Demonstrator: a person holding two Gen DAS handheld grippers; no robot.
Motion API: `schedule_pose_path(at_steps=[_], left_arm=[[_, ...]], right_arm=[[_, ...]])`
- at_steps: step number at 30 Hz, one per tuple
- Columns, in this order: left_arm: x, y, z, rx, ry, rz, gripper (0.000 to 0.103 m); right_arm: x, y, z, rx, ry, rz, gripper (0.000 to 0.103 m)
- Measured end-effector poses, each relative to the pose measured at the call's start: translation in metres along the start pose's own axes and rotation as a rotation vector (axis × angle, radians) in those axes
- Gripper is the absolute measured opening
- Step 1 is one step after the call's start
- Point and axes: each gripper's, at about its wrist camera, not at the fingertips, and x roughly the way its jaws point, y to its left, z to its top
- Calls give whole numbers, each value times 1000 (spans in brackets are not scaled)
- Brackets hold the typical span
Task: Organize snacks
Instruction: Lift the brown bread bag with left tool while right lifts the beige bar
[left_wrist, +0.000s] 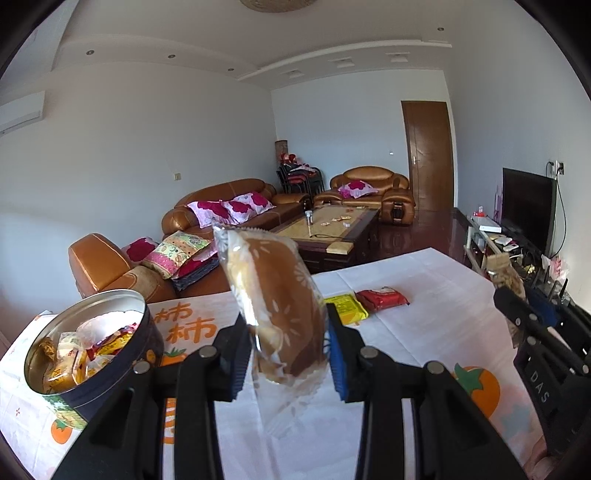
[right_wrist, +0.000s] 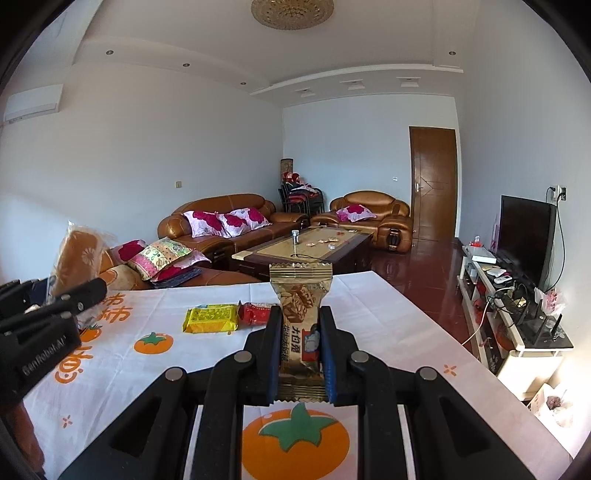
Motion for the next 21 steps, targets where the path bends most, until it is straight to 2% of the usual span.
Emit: schedule_pose_path(at_steps=[7, 21], left_arm=[[-12, 15, -8, -22, 6, -15, 103], [-19, 49, -18, -72, 40, -28, 103]], right_arm=[[-8, 3, -6, 39, 22, 13, 20], [-19, 50, -14, 55, 56, 103, 20]])
